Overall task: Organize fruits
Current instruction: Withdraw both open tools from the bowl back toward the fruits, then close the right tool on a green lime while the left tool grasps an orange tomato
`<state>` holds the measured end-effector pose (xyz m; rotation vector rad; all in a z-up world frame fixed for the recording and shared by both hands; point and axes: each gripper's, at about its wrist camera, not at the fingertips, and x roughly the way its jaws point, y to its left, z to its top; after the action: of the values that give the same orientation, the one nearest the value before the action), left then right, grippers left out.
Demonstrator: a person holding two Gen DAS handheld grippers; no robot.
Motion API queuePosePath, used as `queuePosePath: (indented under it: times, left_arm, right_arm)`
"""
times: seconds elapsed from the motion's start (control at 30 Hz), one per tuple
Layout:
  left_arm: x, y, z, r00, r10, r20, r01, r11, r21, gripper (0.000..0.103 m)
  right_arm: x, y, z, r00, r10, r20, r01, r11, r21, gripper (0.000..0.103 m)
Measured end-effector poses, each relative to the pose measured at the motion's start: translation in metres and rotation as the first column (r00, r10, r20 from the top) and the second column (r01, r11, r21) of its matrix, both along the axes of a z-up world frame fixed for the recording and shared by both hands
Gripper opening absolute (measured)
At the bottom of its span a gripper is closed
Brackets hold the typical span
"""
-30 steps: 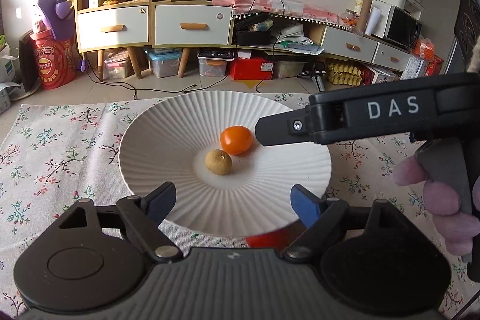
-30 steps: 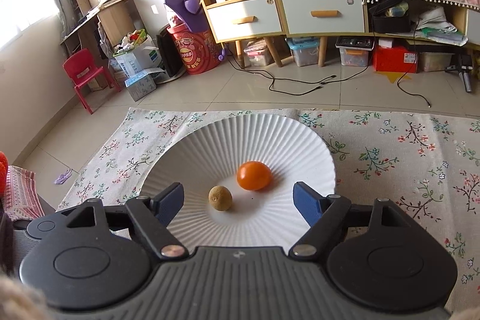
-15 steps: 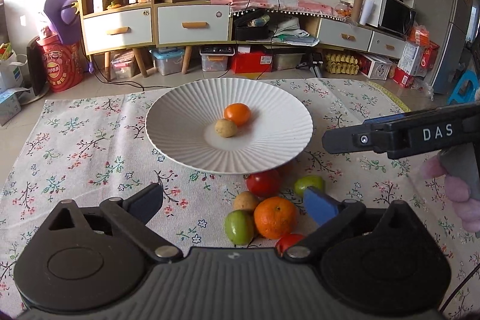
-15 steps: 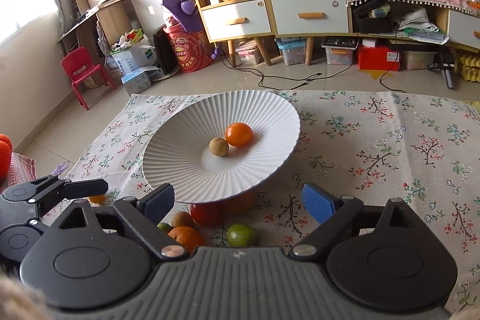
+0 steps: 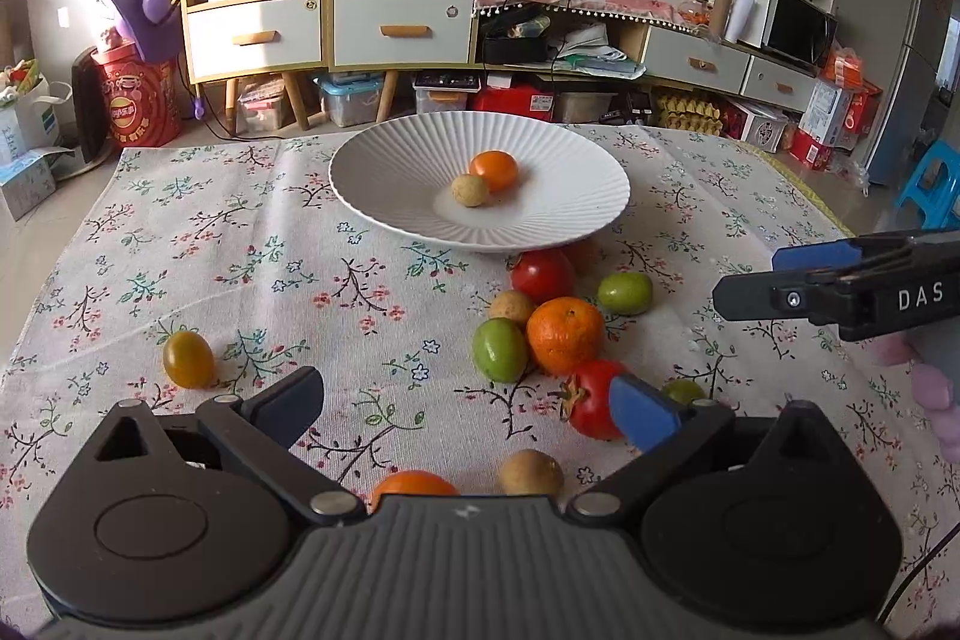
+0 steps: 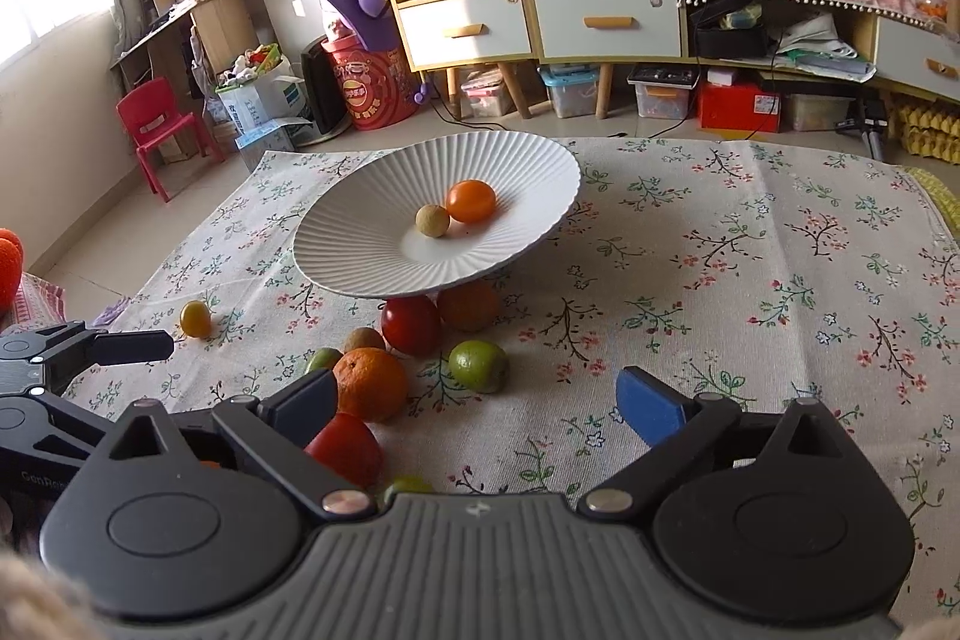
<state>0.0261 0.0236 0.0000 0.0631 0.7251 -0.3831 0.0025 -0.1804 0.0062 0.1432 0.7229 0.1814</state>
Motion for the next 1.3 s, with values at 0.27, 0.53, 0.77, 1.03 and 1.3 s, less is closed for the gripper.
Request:
queuePosePath:
  times: [0.27, 0.53, 0.77, 1.03, 1.3]
  left_arm:
    - [-0.008, 0.023, -0.014, 0.998, 0.057, -0.037, -0.058, 0.998, -0.019, 0.099]
    - [-0.015, 0.036, -0.024, 0.997, 0.039, -0.064, -0.041, 0.999, -0.025, 0.099]
    - [-0.021, 0.038, -0.037, 0.996, 0.011, -0.086, -0.012, 1.0, -0.011, 0.094]
    - [-0.025, 0.032, -0.037, 0.998, -0.027, -0.062, 0.028, 0.999, 0.017, 0.074]
    - [-0.024, 0.031, -0.035, 0.999, -0.017, -0.048, 0.018, 1.0, 0.014, 0.053]
  right_arm:
    - [-0.019, 0.014, -0.016, 0.998, 0.067, -0.004, -0.067, 0.996, -0.067, 0.1]
    - [-0.032, 0.024, -0.031, 0.994, 0.111, -0.015, -0.112, 0.986, -0.125, 0.099]
    - [-0.042, 0.032, -0.044, 0.98, 0.196, -0.033, -0.199, 0.962, -0.188, 0.087]
    - [-0.046, 0.03, -0.042, 0.975, 0.223, -0.025, -0.222, 0.949, -0.223, 0.07]
    - [-0.042, 0.032, -0.045, 0.975, 0.22, -0.016, -0.217, 0.938, -0.269, 0.053]
